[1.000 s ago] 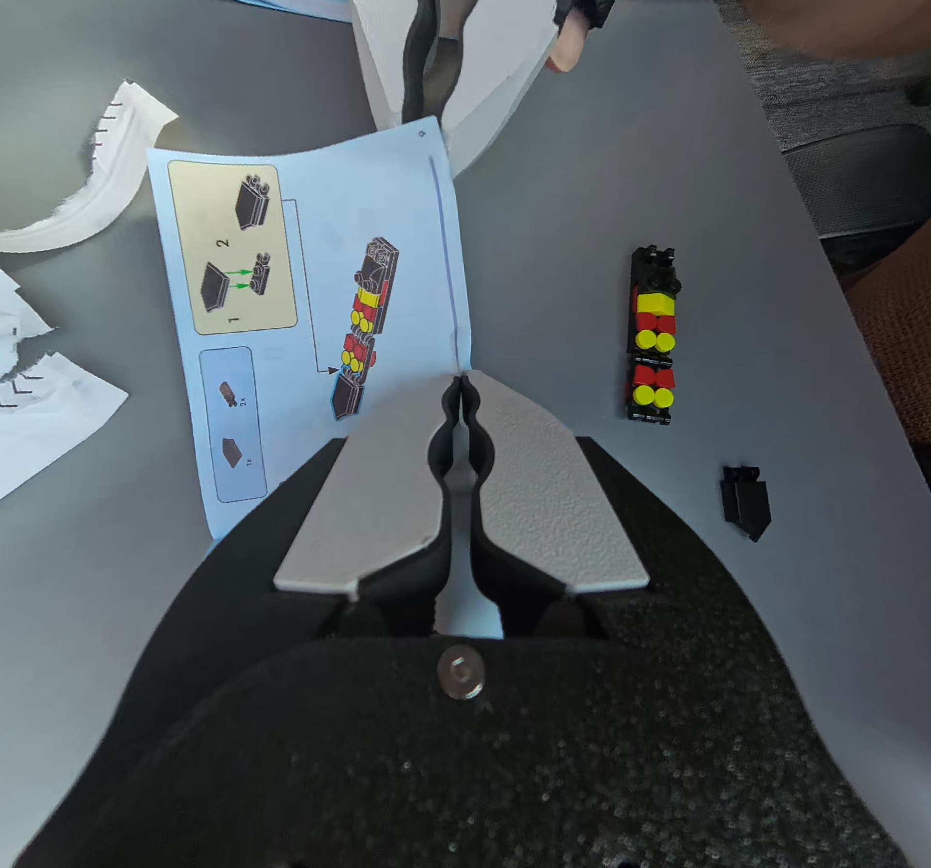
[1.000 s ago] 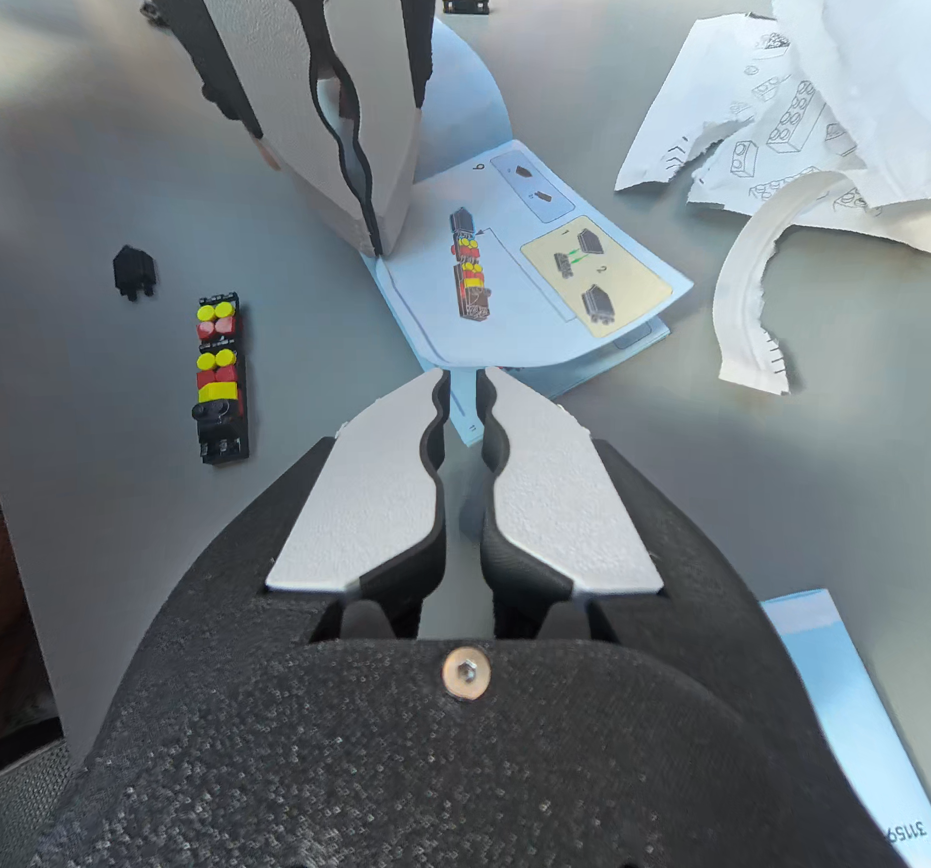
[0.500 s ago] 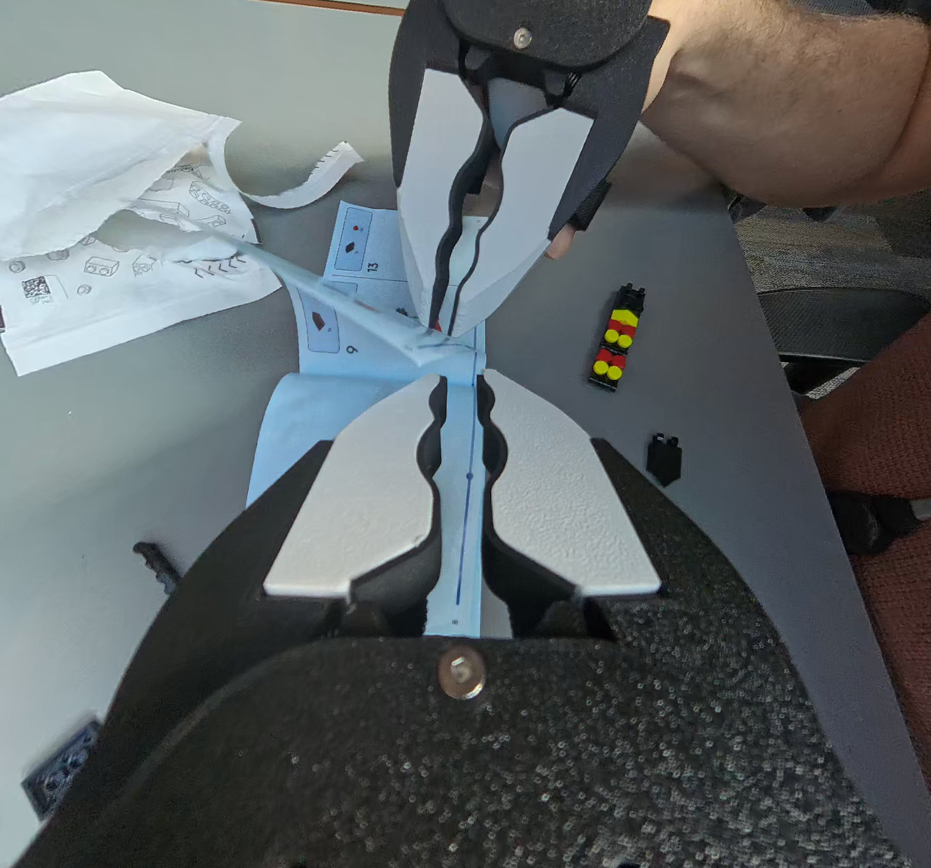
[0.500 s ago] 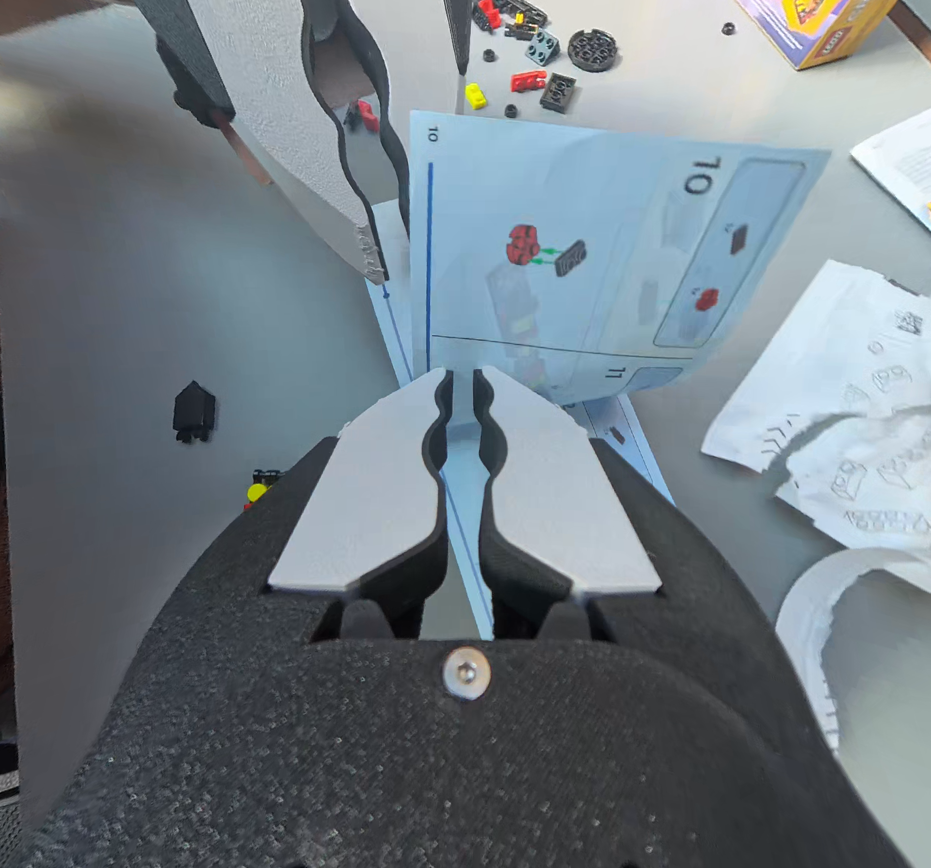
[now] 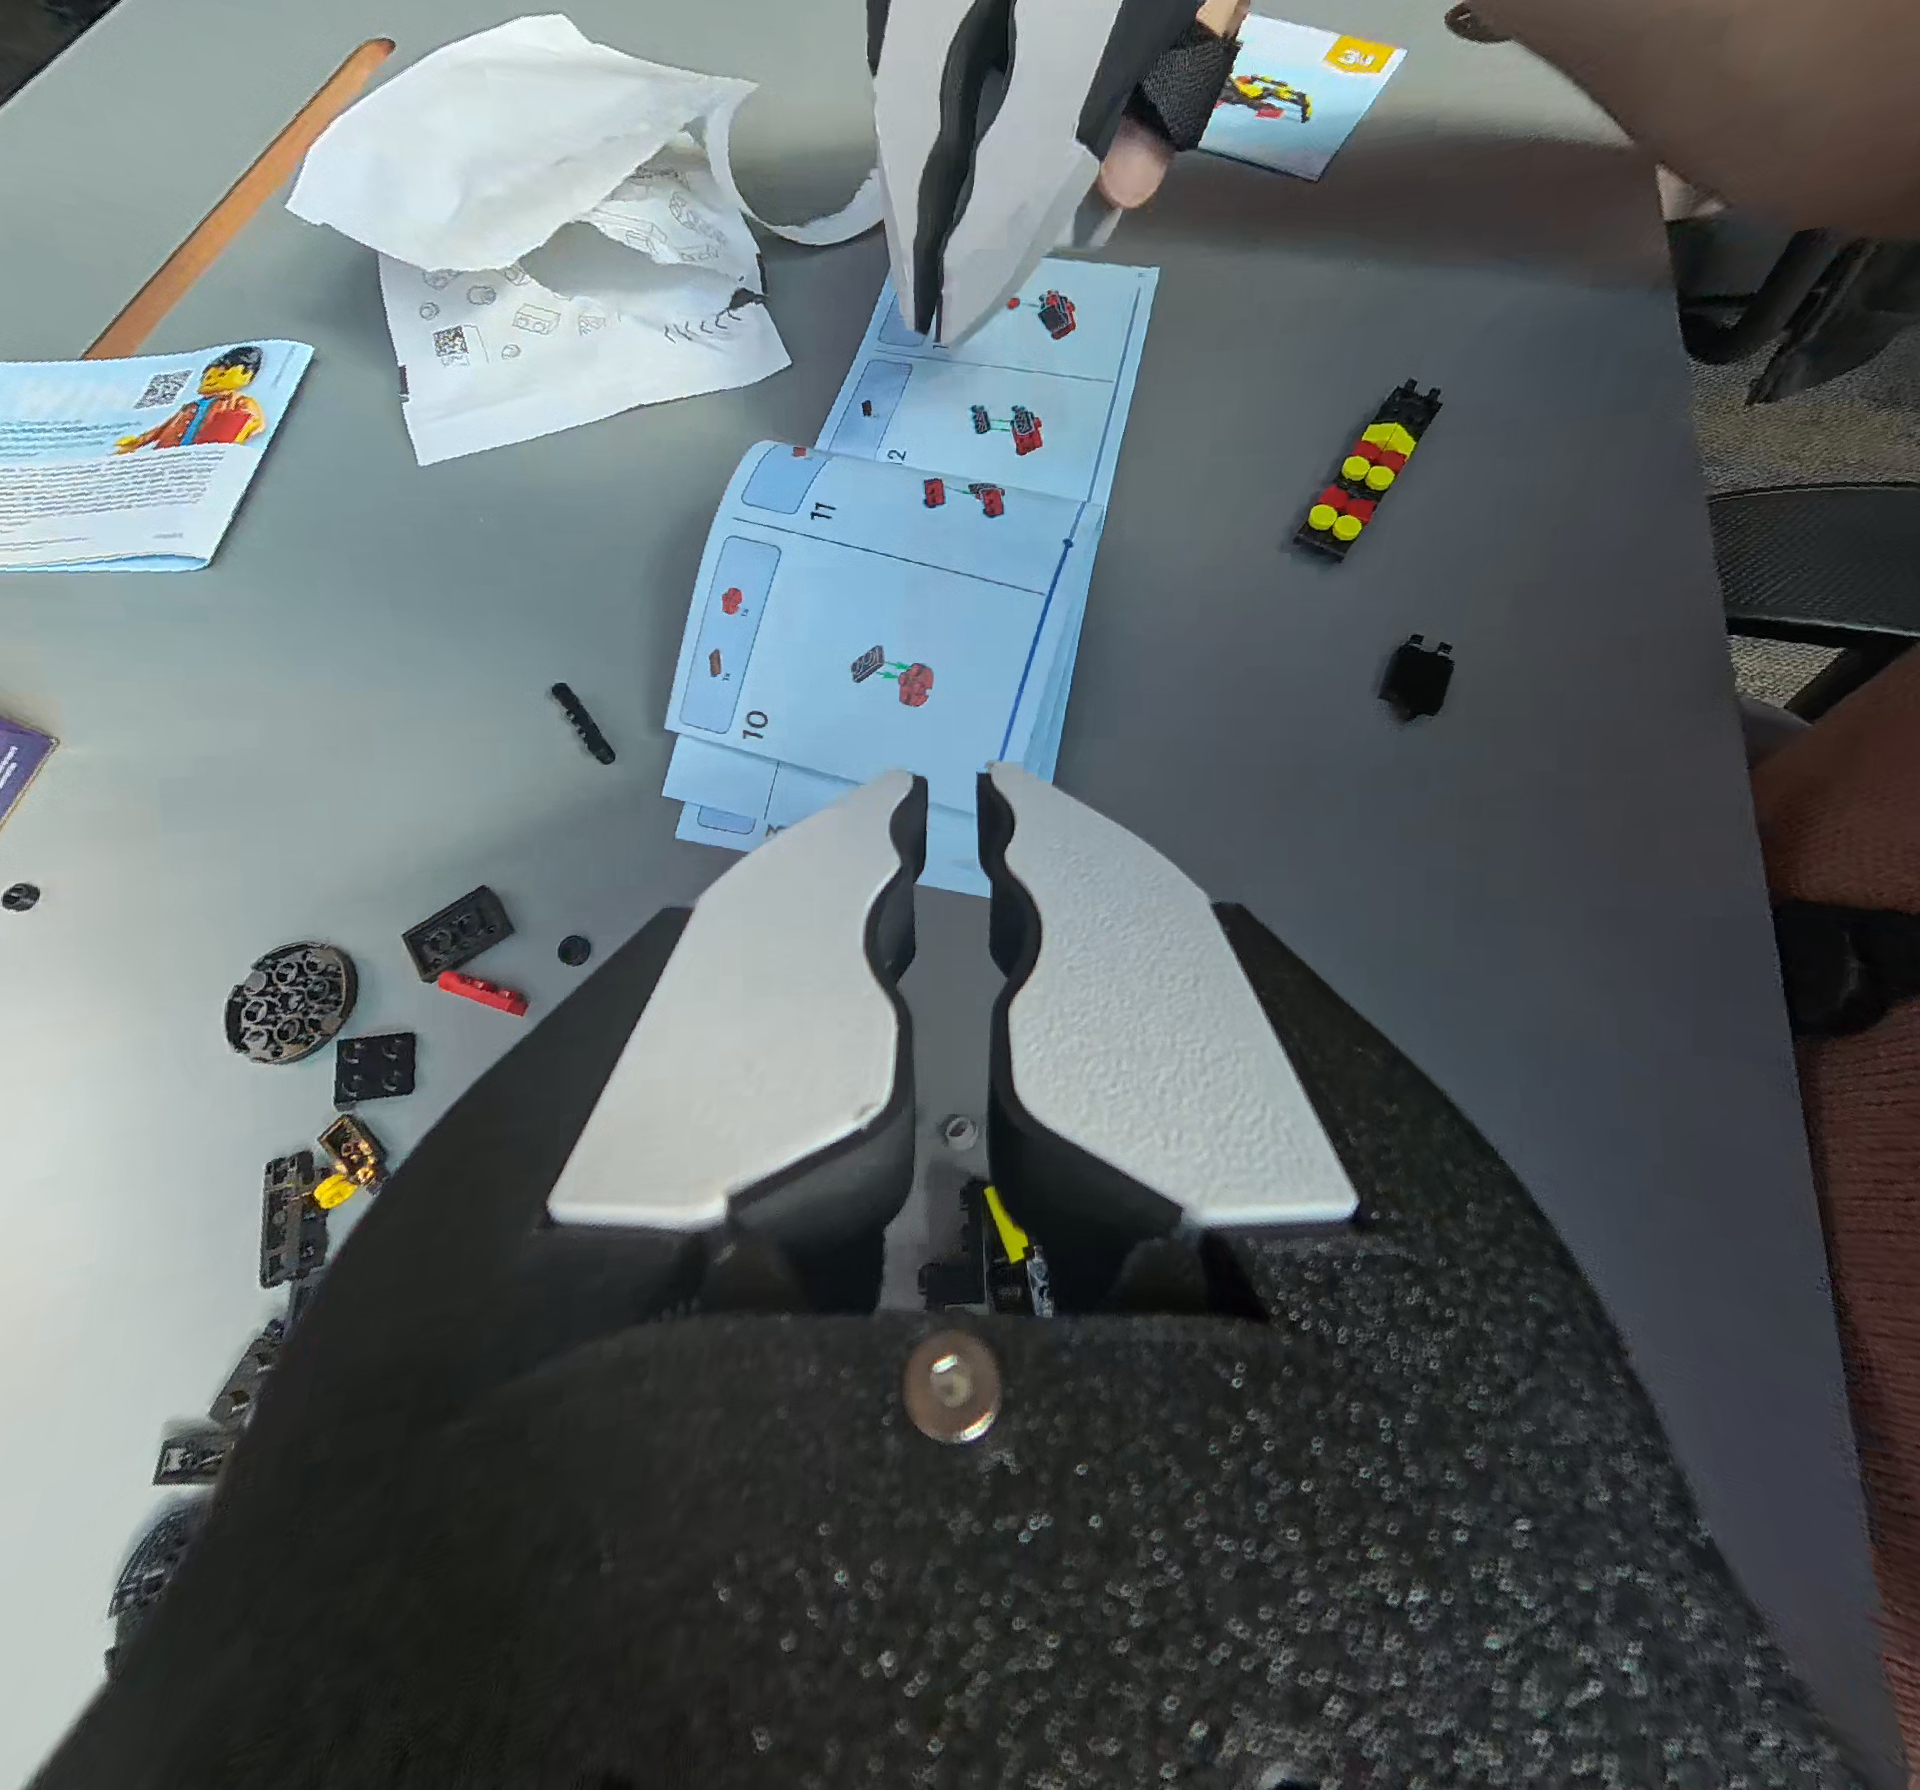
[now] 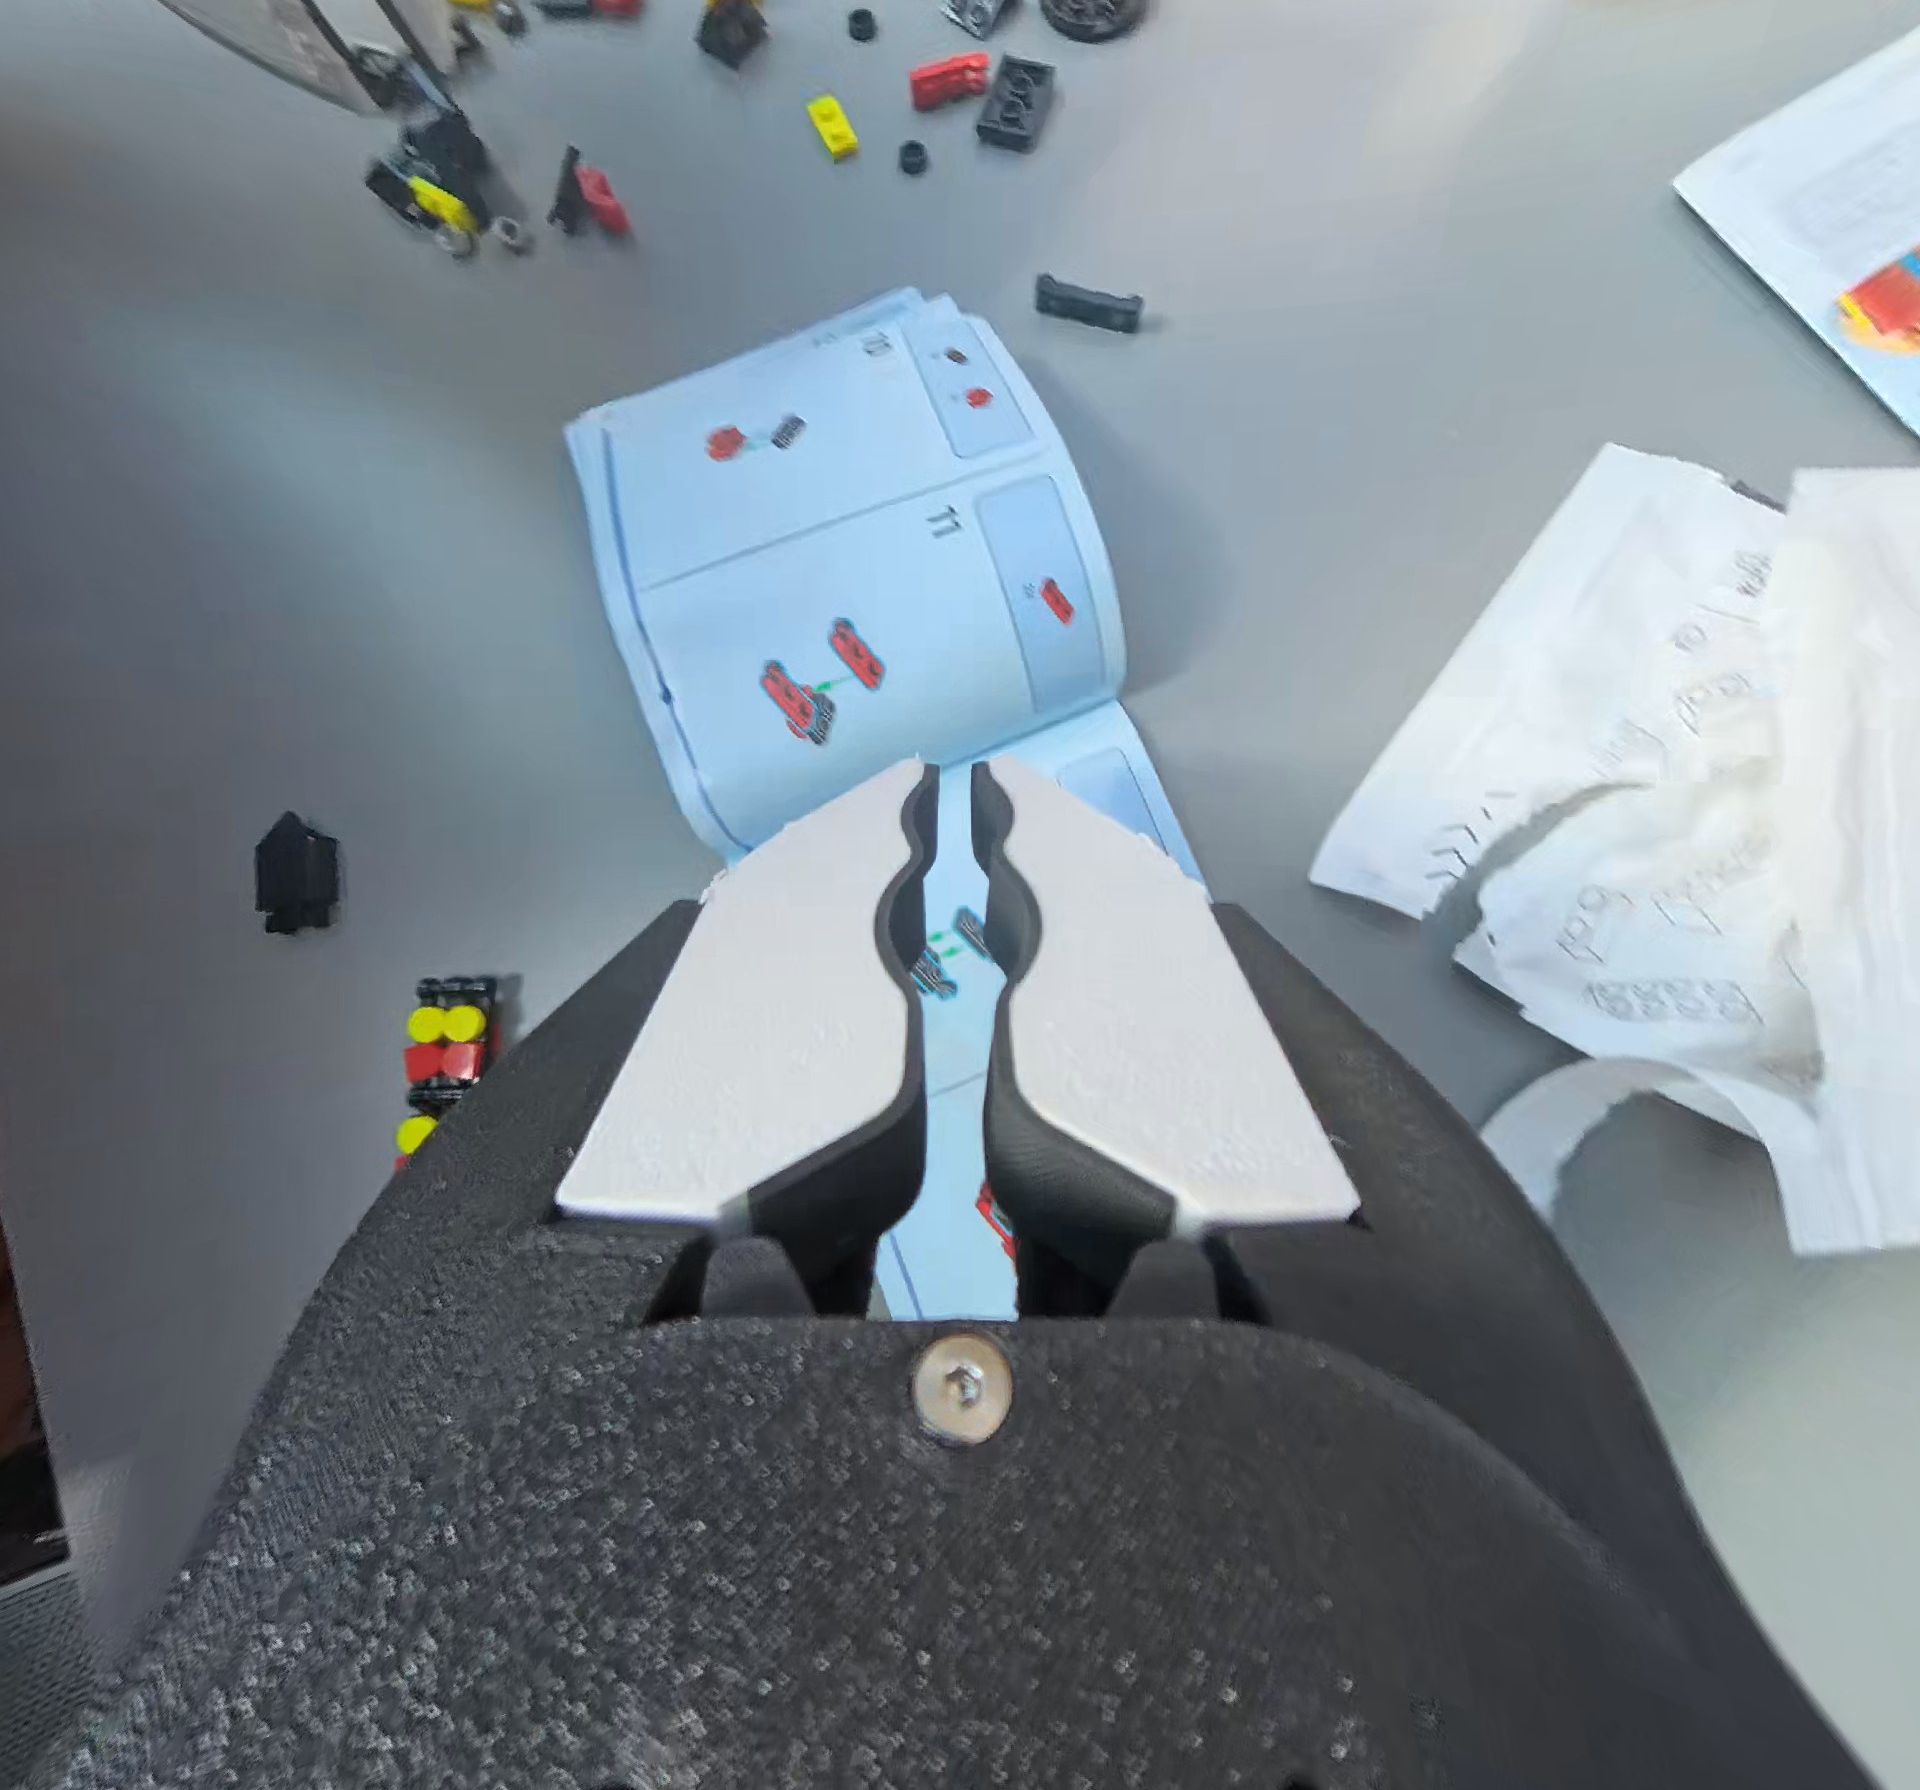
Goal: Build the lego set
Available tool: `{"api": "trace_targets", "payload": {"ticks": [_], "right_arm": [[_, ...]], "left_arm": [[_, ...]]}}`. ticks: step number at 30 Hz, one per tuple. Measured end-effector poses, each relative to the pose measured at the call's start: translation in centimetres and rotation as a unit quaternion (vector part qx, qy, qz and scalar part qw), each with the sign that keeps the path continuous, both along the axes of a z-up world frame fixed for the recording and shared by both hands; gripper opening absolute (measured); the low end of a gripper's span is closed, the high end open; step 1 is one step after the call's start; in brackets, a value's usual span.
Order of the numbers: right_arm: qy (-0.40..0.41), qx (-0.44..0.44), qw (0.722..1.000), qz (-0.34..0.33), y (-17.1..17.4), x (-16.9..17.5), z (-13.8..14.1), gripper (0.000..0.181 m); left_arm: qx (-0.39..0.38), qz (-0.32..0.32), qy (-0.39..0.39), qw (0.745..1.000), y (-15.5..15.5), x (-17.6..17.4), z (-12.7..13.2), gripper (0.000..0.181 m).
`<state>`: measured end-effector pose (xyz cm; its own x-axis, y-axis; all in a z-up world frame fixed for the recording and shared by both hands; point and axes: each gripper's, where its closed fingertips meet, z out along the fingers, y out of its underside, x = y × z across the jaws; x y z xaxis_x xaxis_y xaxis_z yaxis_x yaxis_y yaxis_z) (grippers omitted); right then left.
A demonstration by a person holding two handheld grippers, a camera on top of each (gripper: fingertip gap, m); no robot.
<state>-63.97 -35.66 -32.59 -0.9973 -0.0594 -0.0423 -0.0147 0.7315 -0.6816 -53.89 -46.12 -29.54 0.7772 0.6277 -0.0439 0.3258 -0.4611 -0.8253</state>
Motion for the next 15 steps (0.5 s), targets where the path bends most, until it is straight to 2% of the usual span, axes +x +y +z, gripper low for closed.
{"api": "trace_targets", "payload": {"ticks": [1, 4, 8, 15], "right_arm": [[0.010, 0.022, 1.000, -0.007, 0.6, -0.7, -0.8, 0.003], [0.002, 0.038, 0.999, 0.023, -0.8, 0.4, -2.6, 0.002], [0.033, 0.099, 0.993, 0.063, -2.0, 1.3, -5.0, 0.002], [0.019, 0.138, 0.987, 0.084, -2.3, 1.6, -5.1, 0.000]], "left_arm": [[-0.001, 0.006, 0.002, 1.000, -0.4, -0.1, -0.1, 0.009], [0.004, 0.013, 0.004, 1.000, -1.0, 0.0, -0.5, 0.009], [0.012, 0.018, 0.002, 1.000, -1.3, 0.2, -0.8, 0.009], [-0.006, 0.025, -0.002, 1.000, -2.0, 0.4, -1.4, 0.009]]}}
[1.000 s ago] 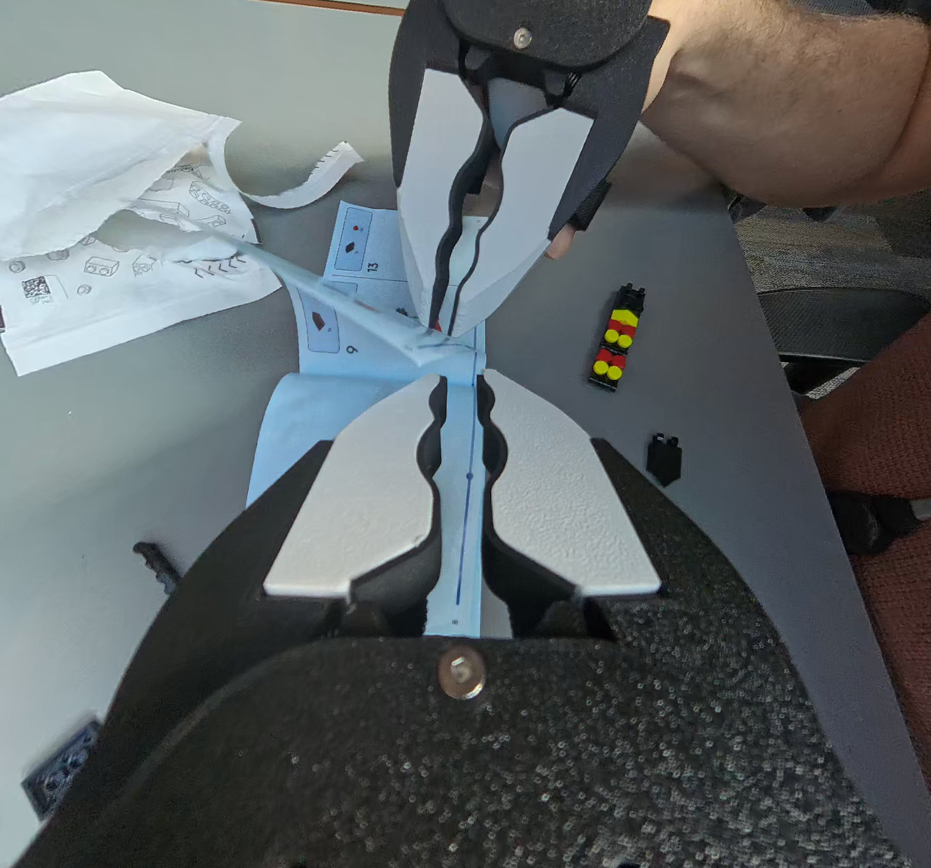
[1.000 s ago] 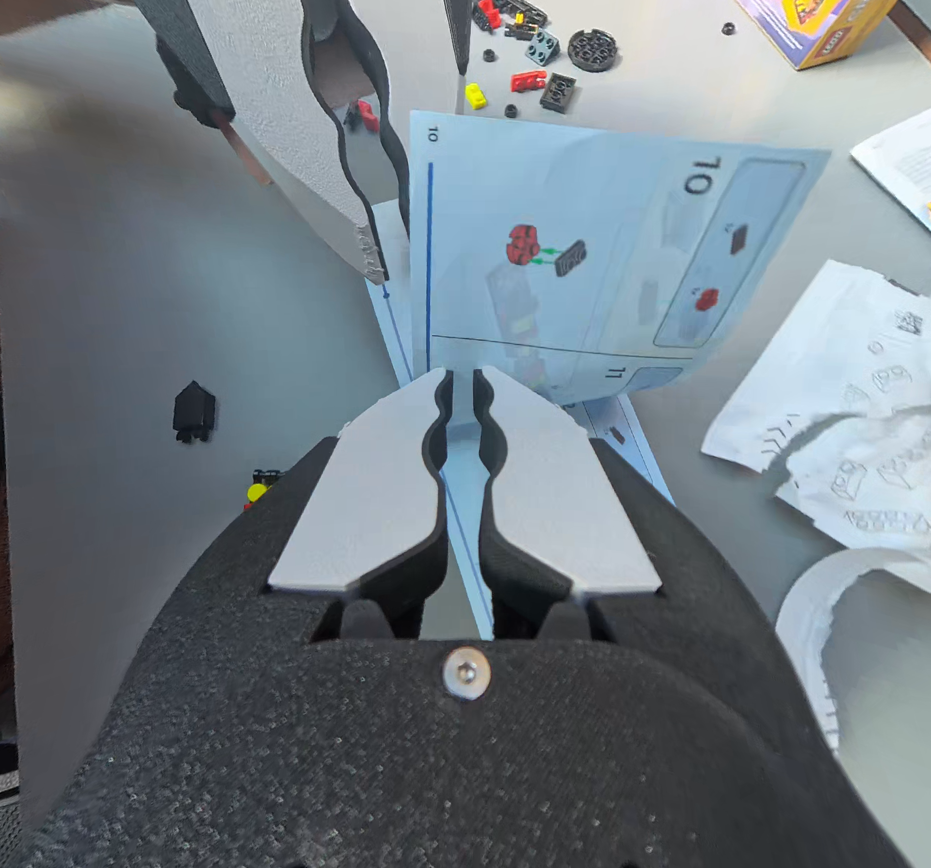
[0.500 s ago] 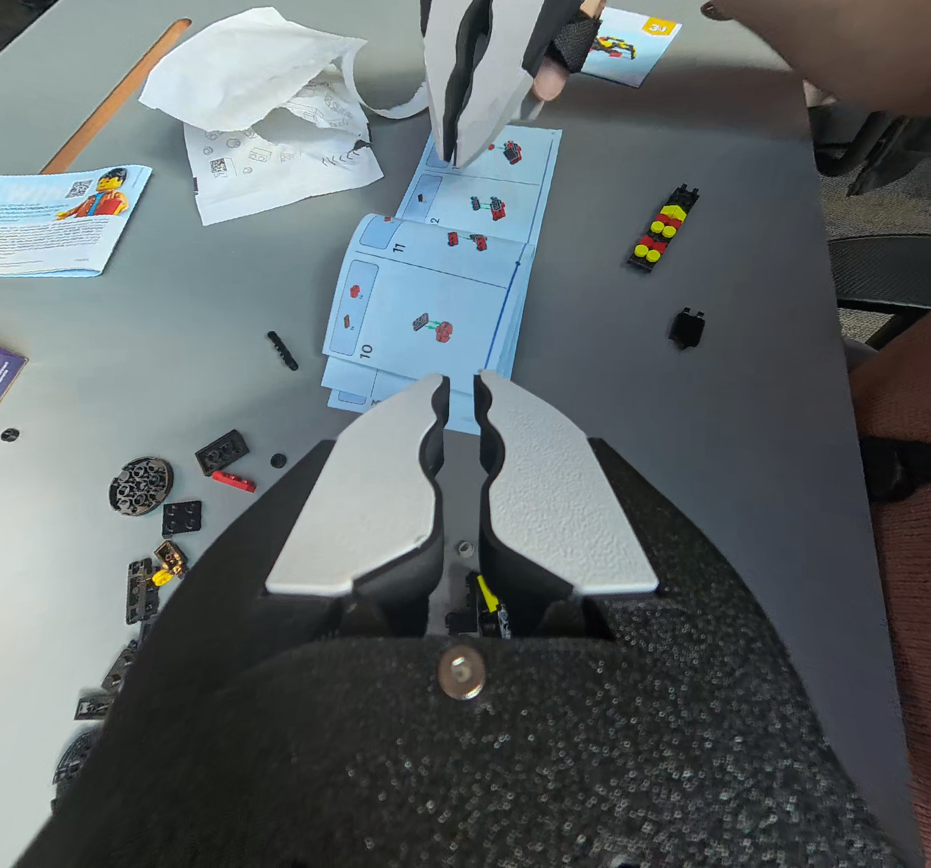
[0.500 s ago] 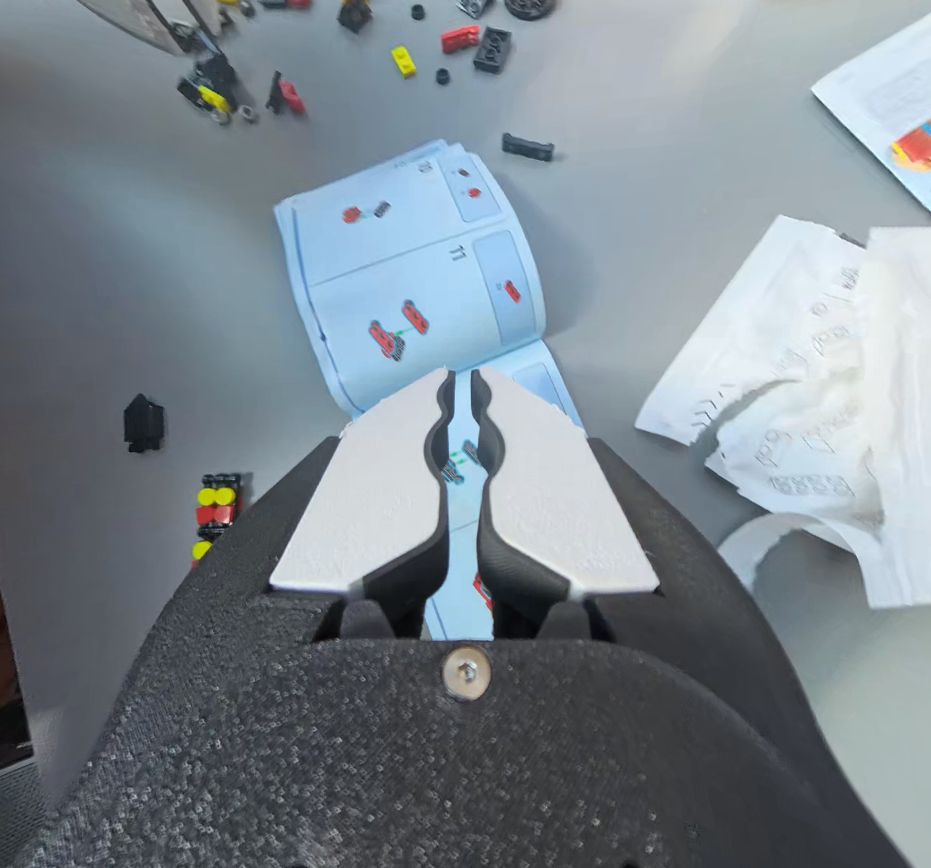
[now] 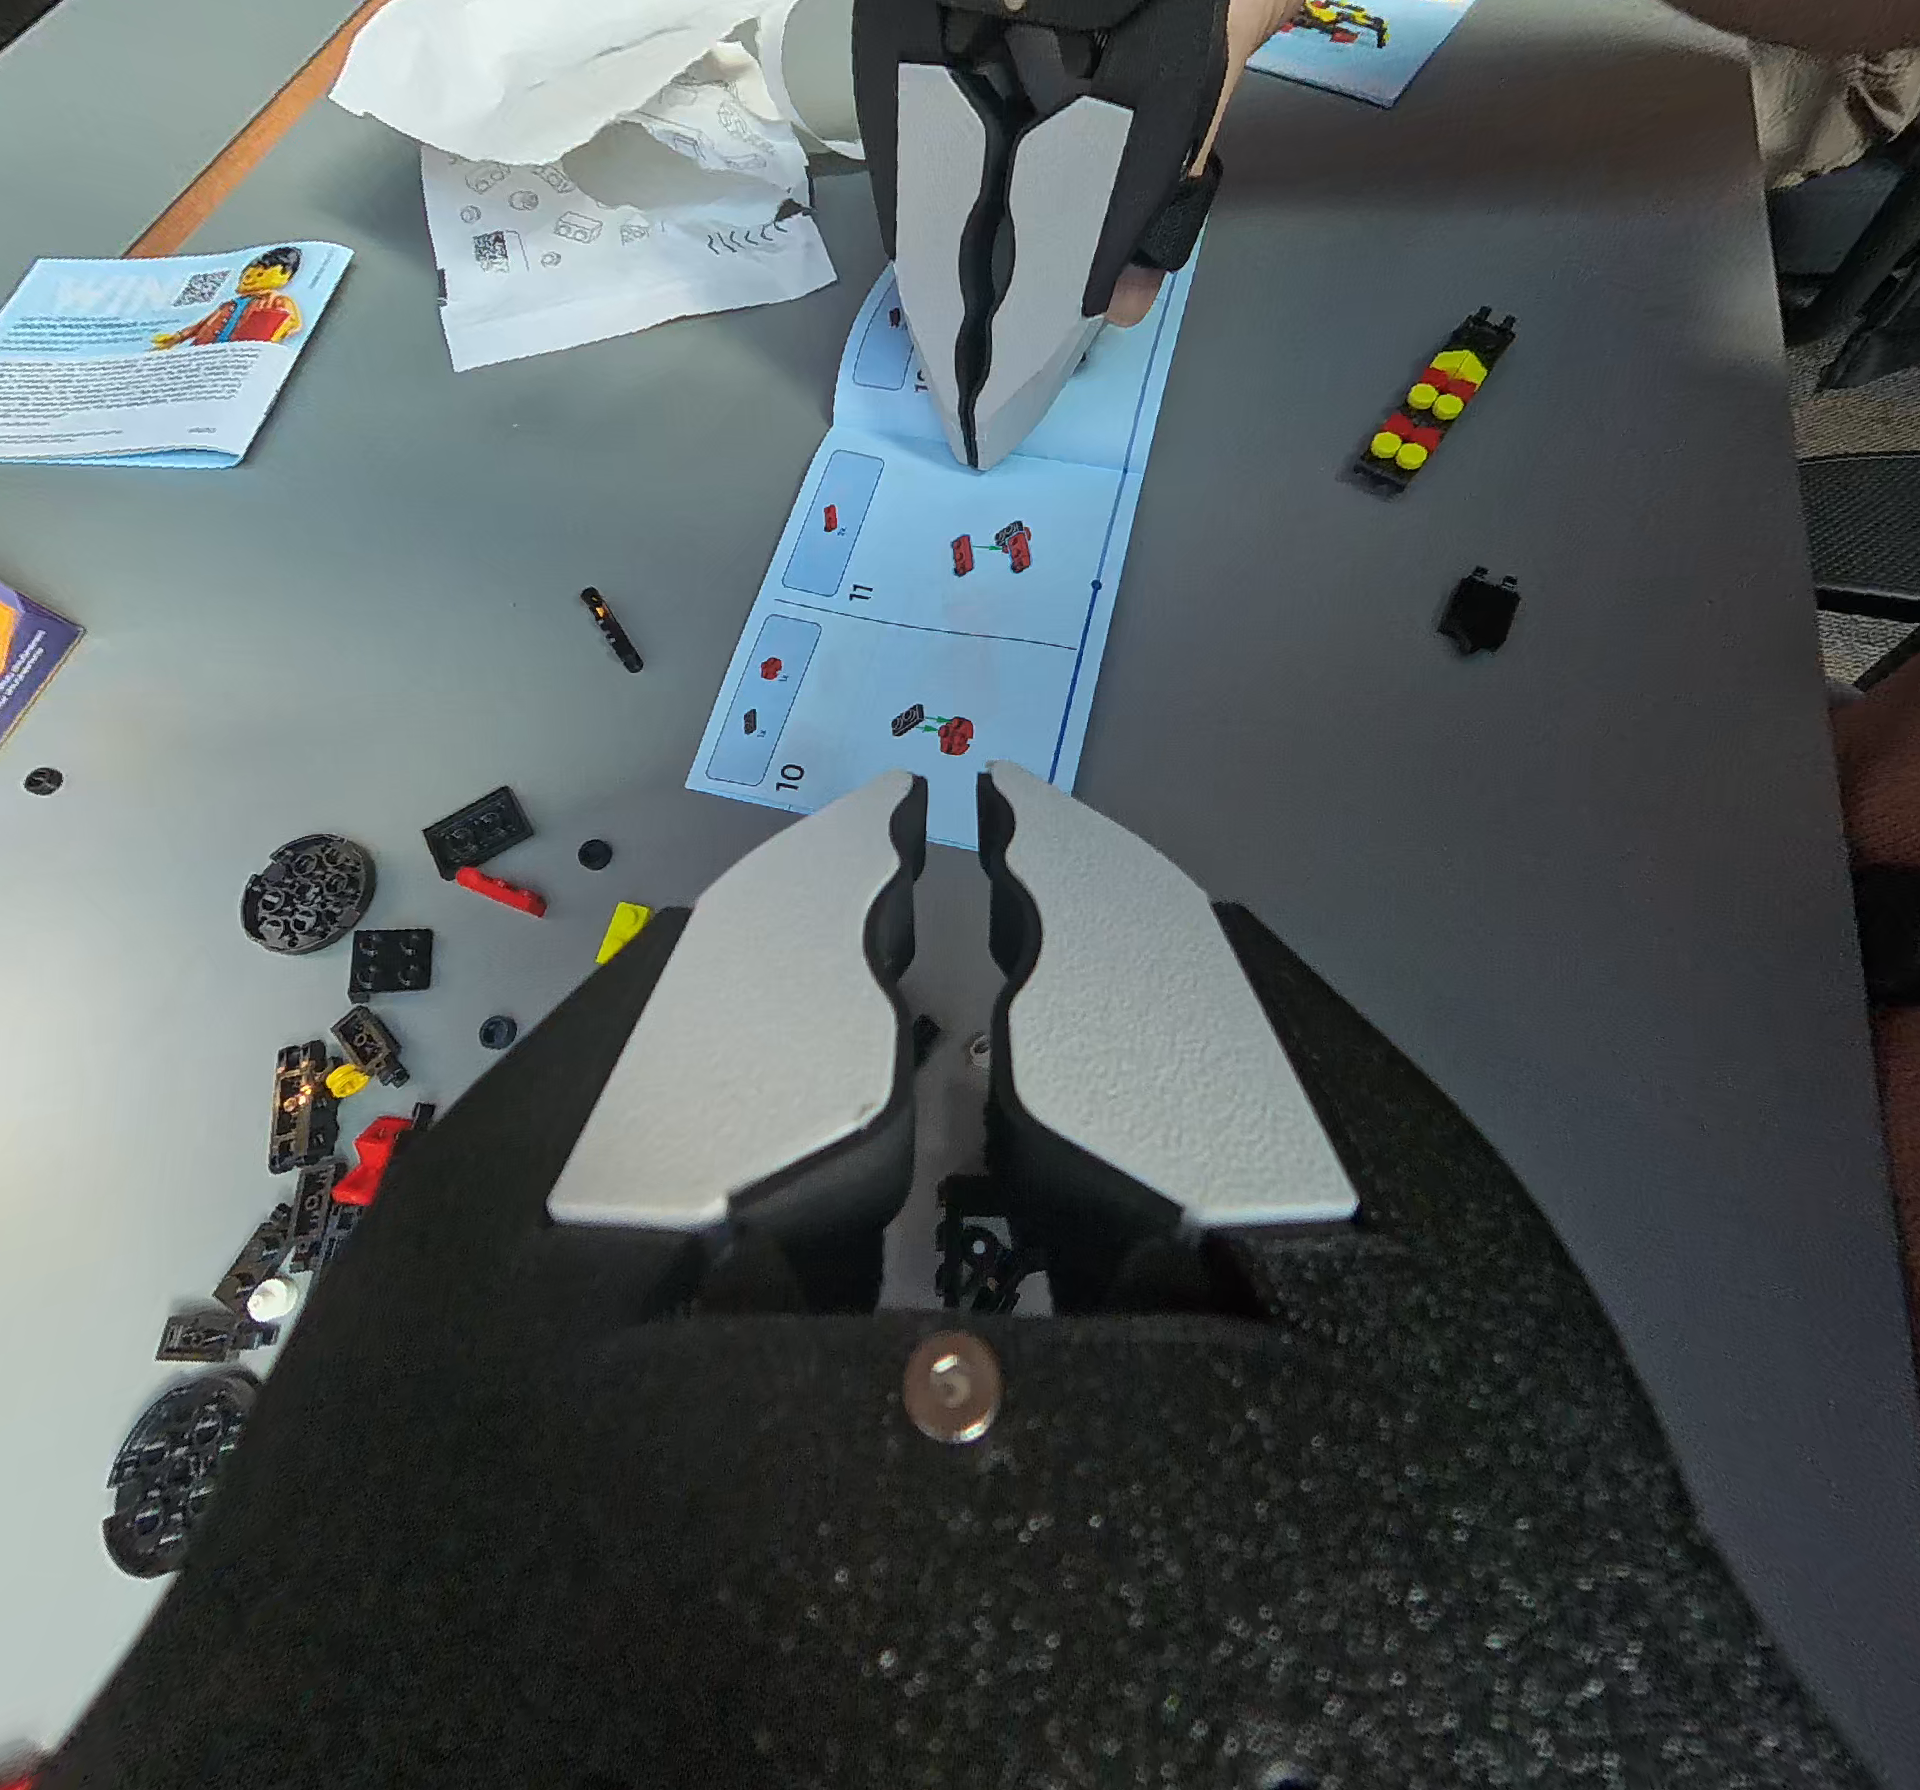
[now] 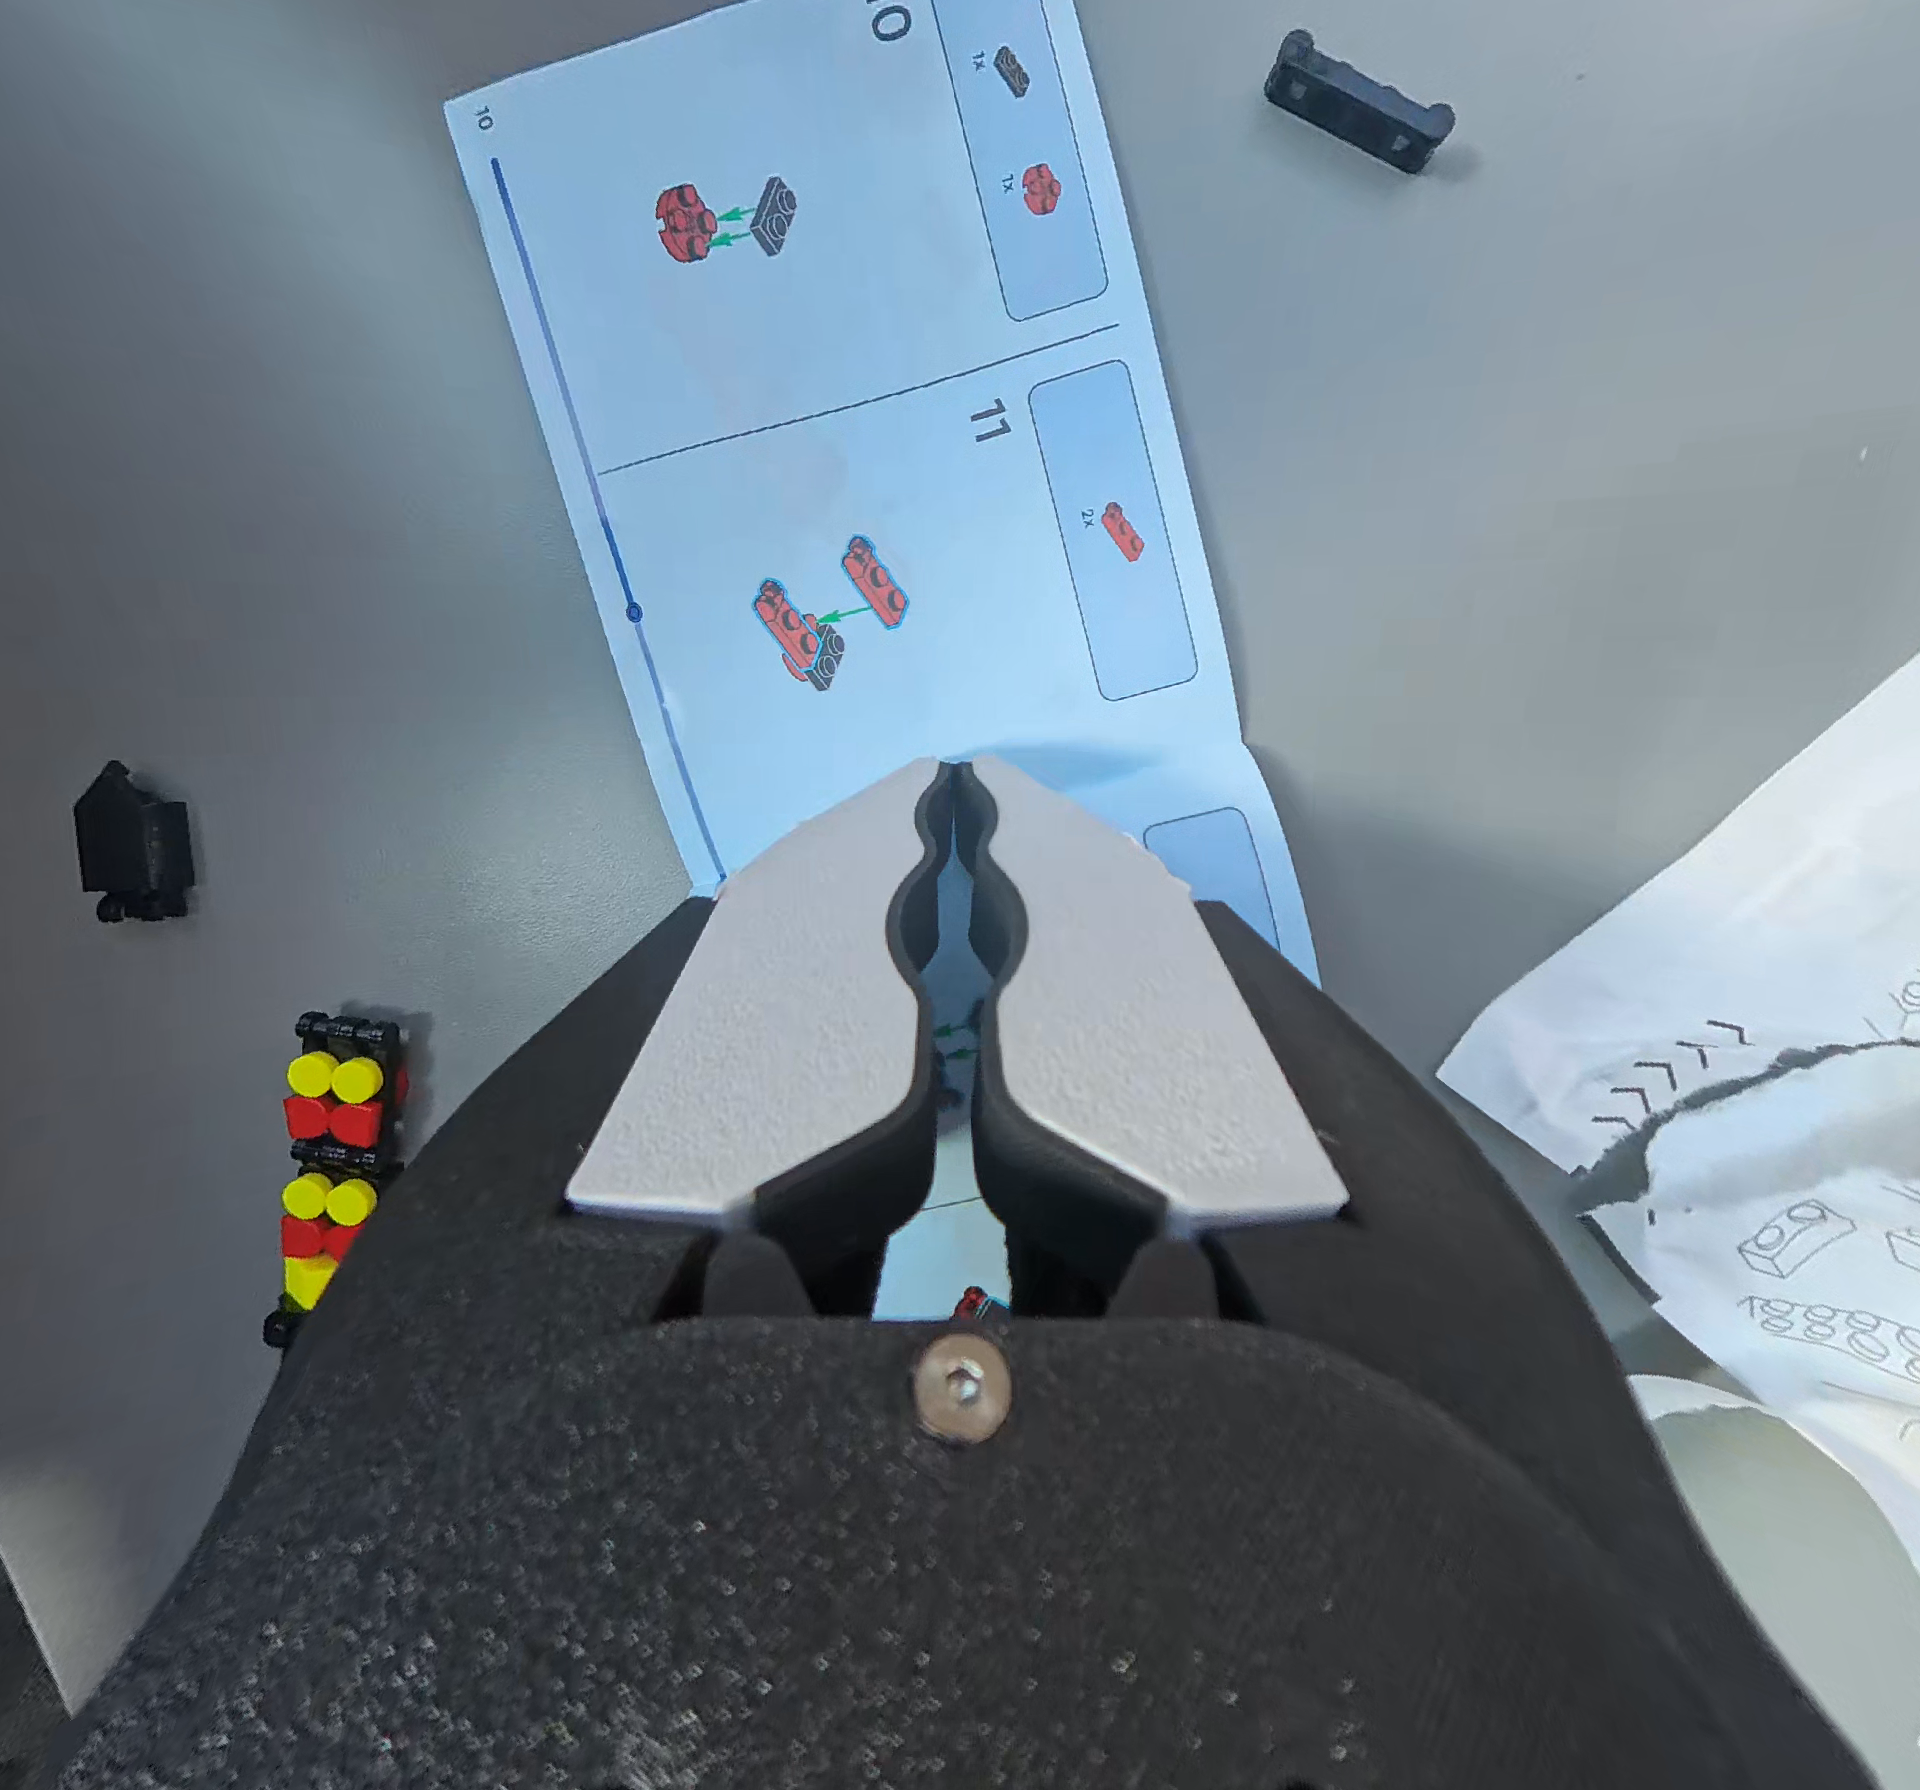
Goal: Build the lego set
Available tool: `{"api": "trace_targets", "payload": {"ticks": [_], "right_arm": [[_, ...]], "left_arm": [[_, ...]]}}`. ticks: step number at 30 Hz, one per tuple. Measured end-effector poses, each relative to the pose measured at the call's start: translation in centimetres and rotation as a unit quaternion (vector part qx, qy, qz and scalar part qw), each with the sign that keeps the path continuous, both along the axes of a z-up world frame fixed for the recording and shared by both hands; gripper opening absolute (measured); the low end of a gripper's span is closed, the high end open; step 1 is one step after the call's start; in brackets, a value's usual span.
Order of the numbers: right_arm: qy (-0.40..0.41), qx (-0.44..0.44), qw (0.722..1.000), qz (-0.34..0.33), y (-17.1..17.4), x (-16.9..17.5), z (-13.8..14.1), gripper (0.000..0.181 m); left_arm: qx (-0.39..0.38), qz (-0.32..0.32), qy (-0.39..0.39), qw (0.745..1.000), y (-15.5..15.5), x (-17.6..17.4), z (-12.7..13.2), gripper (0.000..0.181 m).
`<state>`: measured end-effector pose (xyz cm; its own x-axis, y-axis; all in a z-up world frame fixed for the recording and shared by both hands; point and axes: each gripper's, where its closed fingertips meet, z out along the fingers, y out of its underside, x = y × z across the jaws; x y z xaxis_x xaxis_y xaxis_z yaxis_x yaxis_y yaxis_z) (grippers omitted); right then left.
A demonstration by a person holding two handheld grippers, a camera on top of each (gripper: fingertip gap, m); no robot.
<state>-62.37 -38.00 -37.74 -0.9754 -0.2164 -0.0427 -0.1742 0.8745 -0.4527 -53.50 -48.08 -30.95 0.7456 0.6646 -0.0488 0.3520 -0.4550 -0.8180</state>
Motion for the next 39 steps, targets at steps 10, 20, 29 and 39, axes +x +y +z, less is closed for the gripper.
{"api": "trace_targets", "payload": {"ticks": [10, 20, 29, 39], "right_arm": [[0.091, 0.041, 0.995, 0.013, 0.1, -0.4, 1.7, 0.005], [0.074, -0.196, 0.968, -0.141, 5.9, 3.3, 9.9, 0.018], [-0.041, -0.318, 0.939, -0.122, 9.9, 13.6, 10.6, 0.024], [0.060, -0.156, 0.977, -0.132, 4.6, 14.1, 0.8, 0.033]], "left_arm": [[-0.007, 0.038, 0.012, 0.999, -2.7, 0.8, 1.0, 0.010], [-0.005, 0.047, 0.015, 0.999, -3.8, 4.1, 0.6, 0.011], [0.096, 0.035, 0.045, 0.994, -2.8, 4.6, 3.7, 0.012], [0.055, -0.041, 0.011, 0.998, 2.9, 5.9, 0.6, 0.012]]}}
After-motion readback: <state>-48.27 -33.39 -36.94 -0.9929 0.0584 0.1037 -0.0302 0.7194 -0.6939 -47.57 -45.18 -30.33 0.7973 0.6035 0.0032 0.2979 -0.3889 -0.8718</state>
